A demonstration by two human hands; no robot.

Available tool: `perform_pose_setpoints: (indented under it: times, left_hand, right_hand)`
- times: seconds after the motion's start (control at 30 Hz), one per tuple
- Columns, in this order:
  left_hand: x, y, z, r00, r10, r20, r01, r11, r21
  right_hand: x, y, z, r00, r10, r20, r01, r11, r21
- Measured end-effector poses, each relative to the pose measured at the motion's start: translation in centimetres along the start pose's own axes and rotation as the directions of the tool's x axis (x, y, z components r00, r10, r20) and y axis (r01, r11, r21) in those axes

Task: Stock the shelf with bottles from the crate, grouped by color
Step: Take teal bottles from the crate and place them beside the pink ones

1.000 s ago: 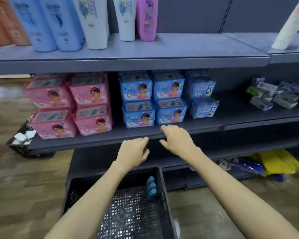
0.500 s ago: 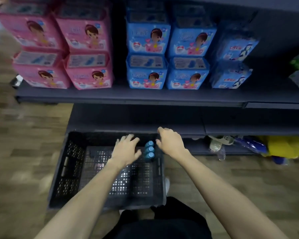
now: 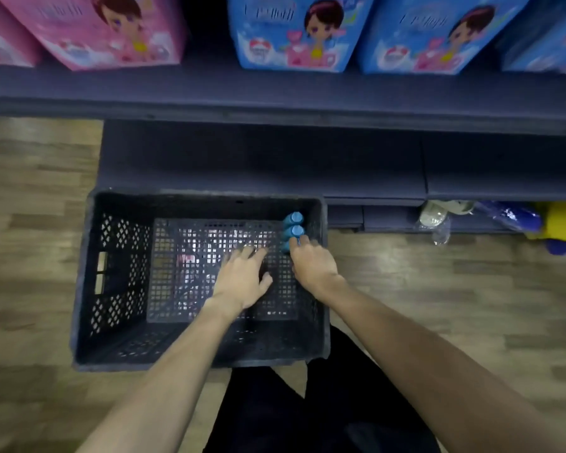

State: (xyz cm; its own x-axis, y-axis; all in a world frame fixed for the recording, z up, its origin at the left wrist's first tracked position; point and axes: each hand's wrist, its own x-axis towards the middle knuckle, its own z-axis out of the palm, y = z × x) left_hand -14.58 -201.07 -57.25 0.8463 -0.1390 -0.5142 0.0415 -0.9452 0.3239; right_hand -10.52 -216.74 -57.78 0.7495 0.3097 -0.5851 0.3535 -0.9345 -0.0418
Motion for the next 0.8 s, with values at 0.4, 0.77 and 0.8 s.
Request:
perform_pose_setpoints:
  times: [0.4, 0.77, 0.8]
  left_hand:
    - [1.0, -3.5, 6.0, 0.999, -0.025, 0.029, 0.028, 0.994, -0.106]
    - [2.1, -5.3, 8.9, 1.0, 0.006, -0.005, -0.007, 0.998, -0.069]
    - [2.2, -5.3, 9.2, 1.0, 0.014, -0.005, -0.014, 0.998, -0.061]
  right_hand:
    - [5.8, -0.4, 3.2, 0.995, 0.051, 0.086, -0.042, 0.994, -0.096]
    - [9.3, -0.2, 6.5, 0.99, 0.085, 0.111, -0.085, 0.996, -0.008]
    - [9.7, -0.2, 6.9, 0.989, 0.082, 0.119, -0.08, 0.997, -0.022]
